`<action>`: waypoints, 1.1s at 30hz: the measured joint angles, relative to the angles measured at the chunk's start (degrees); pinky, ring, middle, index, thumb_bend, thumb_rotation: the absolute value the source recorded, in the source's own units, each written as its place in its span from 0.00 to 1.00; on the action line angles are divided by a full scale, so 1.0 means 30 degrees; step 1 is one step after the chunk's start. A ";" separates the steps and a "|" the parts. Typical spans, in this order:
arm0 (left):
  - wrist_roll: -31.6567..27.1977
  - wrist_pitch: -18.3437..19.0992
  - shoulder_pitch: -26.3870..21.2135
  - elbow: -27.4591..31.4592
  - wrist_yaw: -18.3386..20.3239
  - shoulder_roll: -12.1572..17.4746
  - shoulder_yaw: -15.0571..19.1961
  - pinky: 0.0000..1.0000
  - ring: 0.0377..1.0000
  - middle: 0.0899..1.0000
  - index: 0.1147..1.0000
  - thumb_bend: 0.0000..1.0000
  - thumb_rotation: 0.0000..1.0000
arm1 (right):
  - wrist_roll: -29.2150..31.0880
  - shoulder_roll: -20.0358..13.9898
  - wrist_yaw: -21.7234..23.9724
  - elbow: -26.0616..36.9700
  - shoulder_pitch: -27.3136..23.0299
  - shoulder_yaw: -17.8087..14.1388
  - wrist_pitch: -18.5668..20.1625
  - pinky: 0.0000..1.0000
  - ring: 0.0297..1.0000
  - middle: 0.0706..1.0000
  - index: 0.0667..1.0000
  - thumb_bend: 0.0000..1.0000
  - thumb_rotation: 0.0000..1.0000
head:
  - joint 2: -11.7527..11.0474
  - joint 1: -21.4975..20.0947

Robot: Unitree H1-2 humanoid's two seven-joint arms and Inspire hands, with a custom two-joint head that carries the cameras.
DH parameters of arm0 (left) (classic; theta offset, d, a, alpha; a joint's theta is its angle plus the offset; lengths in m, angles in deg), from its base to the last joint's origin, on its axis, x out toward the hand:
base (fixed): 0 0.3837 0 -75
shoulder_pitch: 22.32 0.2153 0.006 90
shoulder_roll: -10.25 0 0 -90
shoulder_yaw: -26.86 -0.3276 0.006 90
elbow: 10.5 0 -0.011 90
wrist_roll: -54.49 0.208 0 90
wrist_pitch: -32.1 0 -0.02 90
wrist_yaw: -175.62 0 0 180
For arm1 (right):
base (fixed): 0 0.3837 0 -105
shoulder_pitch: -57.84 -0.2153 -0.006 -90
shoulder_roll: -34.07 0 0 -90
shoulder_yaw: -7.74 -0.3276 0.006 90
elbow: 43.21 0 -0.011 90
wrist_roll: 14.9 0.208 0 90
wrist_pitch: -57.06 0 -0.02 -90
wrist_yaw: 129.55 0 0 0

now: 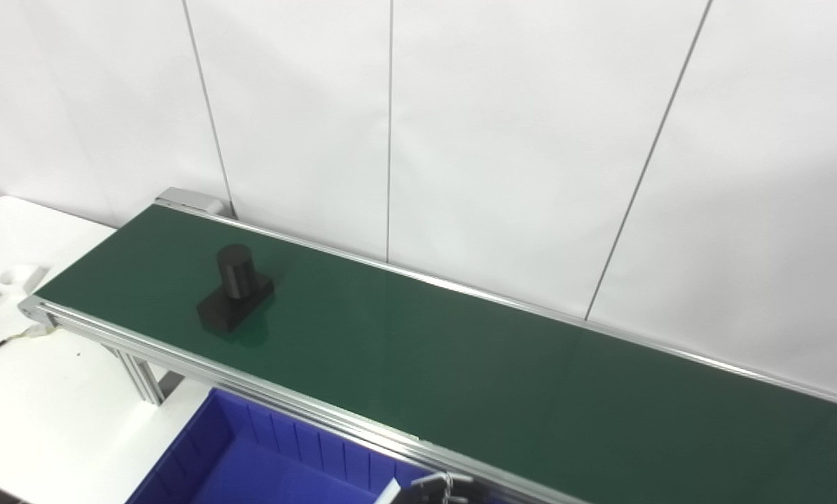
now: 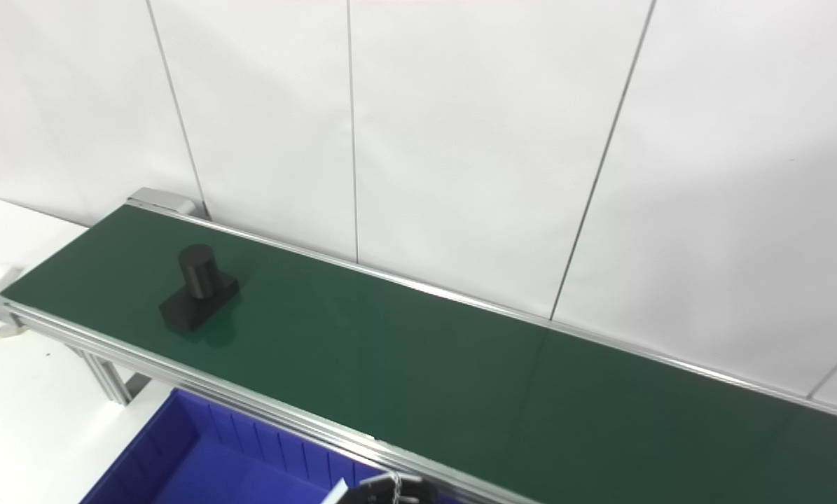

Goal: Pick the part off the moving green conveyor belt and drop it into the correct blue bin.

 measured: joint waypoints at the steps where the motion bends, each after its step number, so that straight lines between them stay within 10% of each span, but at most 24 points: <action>1: 0.0044 0.0000 -0.0023 -0.0021 -0.0050 -0.0026 -0.0009 0.59 0.66 0.69 0.66 0.79 0.44 | 0.0123 -0.0034 0.0003 0.0000 -0.0009 -0.0056 0.0000 0.63 0.72 0.78 0.86 0.55 0.65 | 0.0000 0.0319; 33: 0.0021 -0.0003 -0.0857 -0.1229 -0.0535 -0.0519 -0.0362 0.57 0.65 0.68 0.65 0.79 0.36 | 0.0498 -0.0845 0.1577 0.6090 -0.0561 -0.0960 -0.0029 0.56 0.68 0.75 0.80 0.52 0.50 | -0.0117 0.0147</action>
